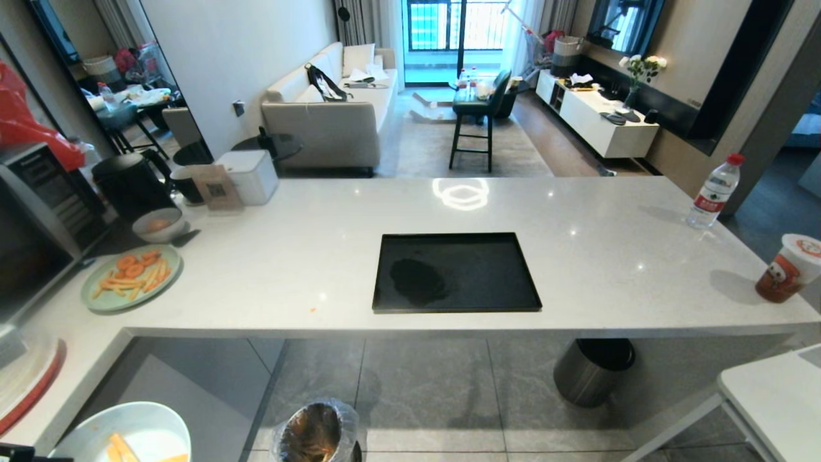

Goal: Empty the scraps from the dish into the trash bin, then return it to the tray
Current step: Move the bowl over the trash can

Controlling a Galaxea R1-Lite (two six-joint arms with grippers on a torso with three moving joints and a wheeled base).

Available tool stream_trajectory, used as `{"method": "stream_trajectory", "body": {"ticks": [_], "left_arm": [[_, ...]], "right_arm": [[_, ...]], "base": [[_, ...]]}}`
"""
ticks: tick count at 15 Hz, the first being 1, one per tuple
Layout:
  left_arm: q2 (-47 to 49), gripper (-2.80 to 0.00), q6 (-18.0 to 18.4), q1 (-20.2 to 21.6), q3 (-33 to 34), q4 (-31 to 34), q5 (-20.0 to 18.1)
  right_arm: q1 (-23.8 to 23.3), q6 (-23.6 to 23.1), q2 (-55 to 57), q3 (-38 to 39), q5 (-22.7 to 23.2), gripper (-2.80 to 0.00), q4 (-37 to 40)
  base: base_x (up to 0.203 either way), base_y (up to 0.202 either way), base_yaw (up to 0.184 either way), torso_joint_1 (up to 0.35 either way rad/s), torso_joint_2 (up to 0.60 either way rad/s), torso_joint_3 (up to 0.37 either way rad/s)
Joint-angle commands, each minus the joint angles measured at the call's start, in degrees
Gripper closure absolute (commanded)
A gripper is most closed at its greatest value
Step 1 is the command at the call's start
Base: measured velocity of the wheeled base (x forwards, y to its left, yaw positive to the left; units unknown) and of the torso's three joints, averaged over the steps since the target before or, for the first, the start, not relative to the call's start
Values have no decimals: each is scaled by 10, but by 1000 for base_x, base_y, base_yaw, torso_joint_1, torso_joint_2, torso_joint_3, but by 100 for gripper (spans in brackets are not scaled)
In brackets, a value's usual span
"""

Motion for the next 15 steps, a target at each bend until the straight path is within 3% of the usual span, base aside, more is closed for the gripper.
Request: {"method": "stream_trajectory", "body": {"ticks": [1,15], "left_arm": [[-7,0,0,-1,1,2,-1],[-6,0,-2,2,6,2,-1]], "right_arm": [[0,0,1,0,0,0,-1],[0,0,1,0,0,0,-1]], "base": [[0,0,0,-59,127,73],[0,0,0,-97,225,125]]}}
